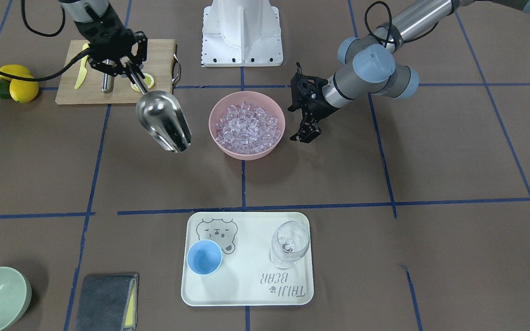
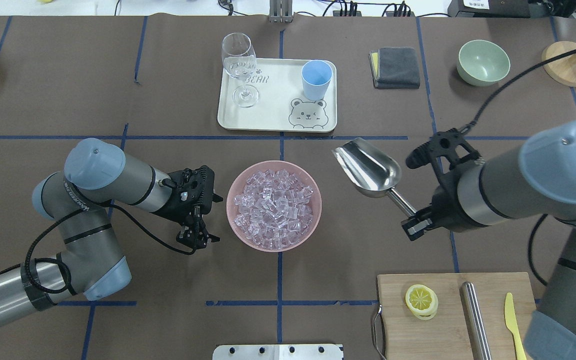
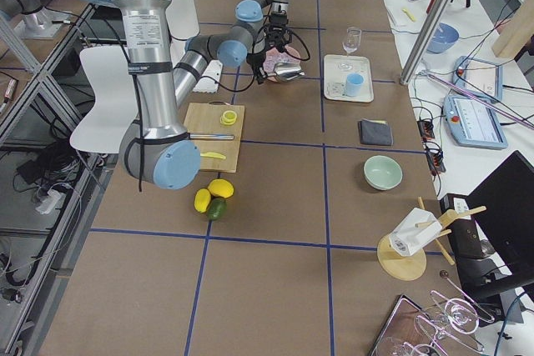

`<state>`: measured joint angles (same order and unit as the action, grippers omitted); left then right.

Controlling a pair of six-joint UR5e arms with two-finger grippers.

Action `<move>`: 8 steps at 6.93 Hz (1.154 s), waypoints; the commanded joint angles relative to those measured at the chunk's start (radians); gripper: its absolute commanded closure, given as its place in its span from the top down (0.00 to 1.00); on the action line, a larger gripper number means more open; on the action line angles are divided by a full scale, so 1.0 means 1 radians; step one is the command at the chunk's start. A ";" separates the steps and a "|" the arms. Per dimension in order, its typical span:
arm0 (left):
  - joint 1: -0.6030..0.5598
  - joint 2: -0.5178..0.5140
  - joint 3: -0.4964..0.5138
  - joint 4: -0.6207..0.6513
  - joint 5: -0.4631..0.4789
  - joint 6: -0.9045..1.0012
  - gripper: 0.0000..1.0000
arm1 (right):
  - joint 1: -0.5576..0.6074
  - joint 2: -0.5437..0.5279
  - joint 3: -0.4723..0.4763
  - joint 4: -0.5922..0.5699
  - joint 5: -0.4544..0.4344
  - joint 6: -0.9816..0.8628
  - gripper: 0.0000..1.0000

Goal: Put ice in cup with scoop
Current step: 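Carry the scoop over the pink bowl with the right gripper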

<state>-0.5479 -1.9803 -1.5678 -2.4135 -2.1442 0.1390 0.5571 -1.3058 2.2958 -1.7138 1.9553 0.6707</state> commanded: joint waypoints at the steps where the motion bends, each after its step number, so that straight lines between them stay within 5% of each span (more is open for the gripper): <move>1: -0.007 0.000 0.005 -0.001 0.000 0.004 1.00 | -0.022 0.241 -0.013 -0.335 -0.006 -0.150 0.00; 3: -0.006 -0.003 0.005 -0.002 0.000 0.004 1.00 | -0.025 0.269 -0.024 -0.435 -0.006 -0.303 0.00; 8: -0.006 -0.008 0.057 -0.095 0.001 -0.002 1.00 | -0.020 0.541 -0.189 -0.821 -0.125 -0.660 0.00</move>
<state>-0.5539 -1.9871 -1.5201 -2.5063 -2.1432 0.1393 0.5363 -0.8224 2.1485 -2.4530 1.8722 0.0624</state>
